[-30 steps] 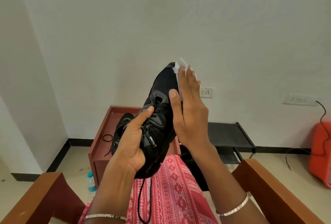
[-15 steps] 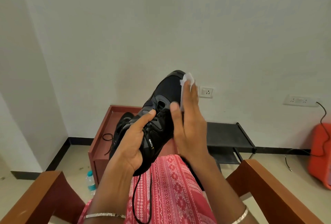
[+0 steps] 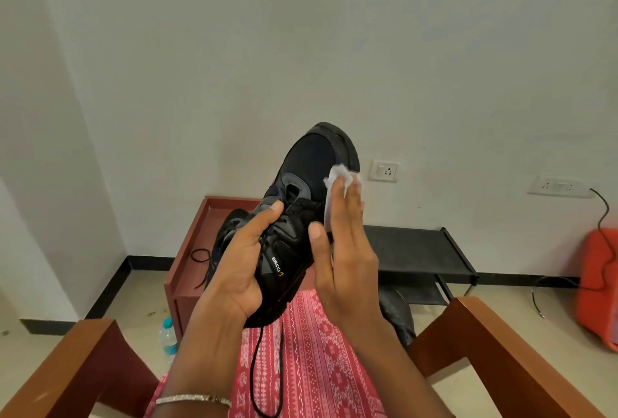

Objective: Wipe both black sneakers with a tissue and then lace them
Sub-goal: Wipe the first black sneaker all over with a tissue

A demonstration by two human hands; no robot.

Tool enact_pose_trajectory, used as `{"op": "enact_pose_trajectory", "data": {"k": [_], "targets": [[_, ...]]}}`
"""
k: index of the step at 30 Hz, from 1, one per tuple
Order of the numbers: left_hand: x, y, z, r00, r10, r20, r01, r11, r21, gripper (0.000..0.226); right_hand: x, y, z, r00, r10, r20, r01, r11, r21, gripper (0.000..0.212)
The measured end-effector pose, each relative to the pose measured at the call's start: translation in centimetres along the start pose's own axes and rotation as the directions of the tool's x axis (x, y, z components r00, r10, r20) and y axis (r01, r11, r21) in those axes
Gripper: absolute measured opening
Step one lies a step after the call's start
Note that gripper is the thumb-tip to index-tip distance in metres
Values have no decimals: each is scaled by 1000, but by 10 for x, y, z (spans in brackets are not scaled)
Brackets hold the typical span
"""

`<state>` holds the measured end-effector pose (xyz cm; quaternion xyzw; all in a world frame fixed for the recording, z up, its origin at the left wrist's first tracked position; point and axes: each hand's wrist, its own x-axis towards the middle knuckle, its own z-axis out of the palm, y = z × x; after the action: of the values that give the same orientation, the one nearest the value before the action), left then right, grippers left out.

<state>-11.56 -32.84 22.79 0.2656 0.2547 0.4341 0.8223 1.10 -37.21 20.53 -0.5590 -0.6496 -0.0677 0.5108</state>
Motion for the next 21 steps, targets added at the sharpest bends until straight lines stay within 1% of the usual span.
{"op": "enact_pose_trajectory", "data": {"k": [2,3,7,10,15,18,21], "targets": [[-1,-1,1,1000,6,8,-7,999,46,34,18,-1,-4,998,59,-15,-58,998,18,62],[-1,-2,3,1000,5,15,-6,998,62,32,27,-1,-7,997,63,-36,-63,998,18,61],[-5,-2,10,1000,26,15,-28,994,109,33,48,1,-11,995,20,-97,-21,1000,-13,56],[-6,1,9,998,61,7,-62,992,110,31,36,3,-11,997,20,-80,-19,1000,12,60],[-6,3,5,999,44,-16,-42,997,65,32,-7,2,1,1000,30,3,-30,999,20,67],[-4,2,3,999,46,-22,-43,993,109,33,-4,2,1,997,77,12,-78,996,39,65],[-2,0,1,995,88,-48,-76,974,215,34,22,4,-7,991,130,-24,-128,989,70,63]]}}
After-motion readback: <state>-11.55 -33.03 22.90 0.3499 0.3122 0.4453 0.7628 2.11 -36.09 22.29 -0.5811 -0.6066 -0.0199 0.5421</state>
